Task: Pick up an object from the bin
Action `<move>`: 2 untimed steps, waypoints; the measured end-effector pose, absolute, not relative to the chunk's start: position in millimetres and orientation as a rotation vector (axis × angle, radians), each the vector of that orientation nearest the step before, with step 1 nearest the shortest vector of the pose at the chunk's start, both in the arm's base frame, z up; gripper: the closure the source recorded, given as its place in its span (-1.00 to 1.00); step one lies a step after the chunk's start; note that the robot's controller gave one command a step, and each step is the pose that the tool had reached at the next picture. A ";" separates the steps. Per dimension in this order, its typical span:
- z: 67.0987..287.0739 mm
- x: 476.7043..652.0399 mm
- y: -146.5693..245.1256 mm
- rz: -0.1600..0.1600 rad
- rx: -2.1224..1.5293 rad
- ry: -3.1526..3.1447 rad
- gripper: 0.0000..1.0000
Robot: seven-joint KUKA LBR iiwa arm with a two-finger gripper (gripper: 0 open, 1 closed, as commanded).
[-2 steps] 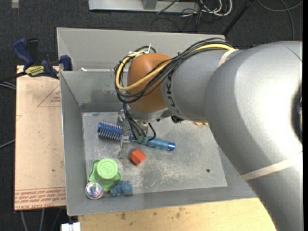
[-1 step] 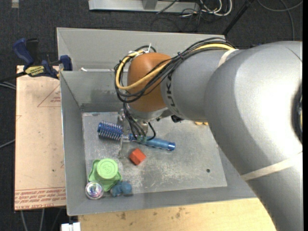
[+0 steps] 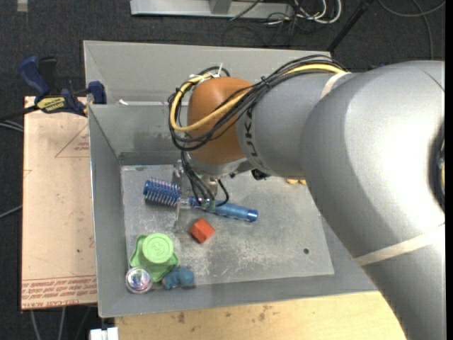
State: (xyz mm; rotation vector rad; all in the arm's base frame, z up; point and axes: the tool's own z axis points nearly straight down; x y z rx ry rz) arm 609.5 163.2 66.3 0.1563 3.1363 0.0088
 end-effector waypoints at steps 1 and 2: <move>66.6 610.0 163.4 0.011 0.157 3.135 -1.00; 66.9 610.6 163.5 0.014 0.159 3.134 -1.00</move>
Offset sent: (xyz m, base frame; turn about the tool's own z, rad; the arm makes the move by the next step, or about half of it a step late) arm 0.0000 0.0000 0.0000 0.0000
